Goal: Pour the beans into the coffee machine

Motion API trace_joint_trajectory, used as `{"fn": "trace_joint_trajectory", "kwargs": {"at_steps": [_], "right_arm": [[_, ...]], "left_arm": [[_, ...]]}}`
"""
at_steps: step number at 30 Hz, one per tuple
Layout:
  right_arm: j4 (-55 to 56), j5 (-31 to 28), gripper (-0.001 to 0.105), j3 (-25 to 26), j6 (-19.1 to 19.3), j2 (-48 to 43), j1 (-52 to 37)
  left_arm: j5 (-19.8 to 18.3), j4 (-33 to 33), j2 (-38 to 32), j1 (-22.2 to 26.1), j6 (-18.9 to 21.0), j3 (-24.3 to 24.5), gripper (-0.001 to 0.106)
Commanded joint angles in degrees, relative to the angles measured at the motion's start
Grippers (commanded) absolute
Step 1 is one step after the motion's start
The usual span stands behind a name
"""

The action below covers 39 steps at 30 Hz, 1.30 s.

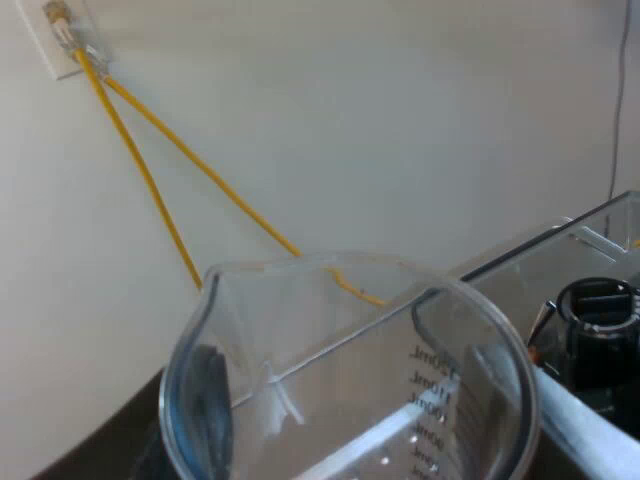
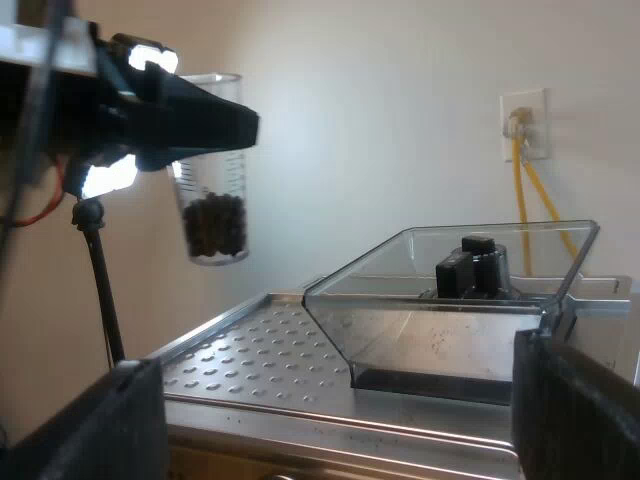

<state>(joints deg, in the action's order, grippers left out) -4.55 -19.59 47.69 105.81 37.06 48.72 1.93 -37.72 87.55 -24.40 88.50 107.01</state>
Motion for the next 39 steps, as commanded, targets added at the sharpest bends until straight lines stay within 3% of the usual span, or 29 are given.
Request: {"fn": "trace_joint_trajectory", "kwargs": {"at_steps": [1, 9, 19, 29, 33, 39], "right_arm": [[-1.2, 0.5, 0.072, 0.6, 0.9, -0.4, 0.1], [-1.2, 0.5, 0.072, 0.6, 0.9, -0.4, 0.1], [-1.2, 0.5, 0.072, 0.6, 0.9, -0.4, 0.1], [-1.0, 0.5, 0.072, 0.6, 0.9, -0.4, 0.1], [-0.7, 0.5, 0.072, 0.6, 0.9, -0.4, 0.1], [-0.7, 0.5, 0.072, 0.6, 0.9, -0.4, 0.1]], "left_arm": [[2.7, -1.1, 2.4, -1.1, -1.5, 3.5, 0.029], [3.4, -1.7, 8.8, -1.9, -1.6, 10.6, 0.029], [5.8, -1.5, 14.1, -1.9, -7.3, 15.3, 0.029], [5.8, -0.9, 14.9, -3.7, -8.1, 18.3, 0.029], [7.0, 0.5, 14.9, -4.5, -11.5, 20.8, 0.029], [7.2, 1.6, 14.9, -4.8, -12.3, 21.9, 0.029]]}}
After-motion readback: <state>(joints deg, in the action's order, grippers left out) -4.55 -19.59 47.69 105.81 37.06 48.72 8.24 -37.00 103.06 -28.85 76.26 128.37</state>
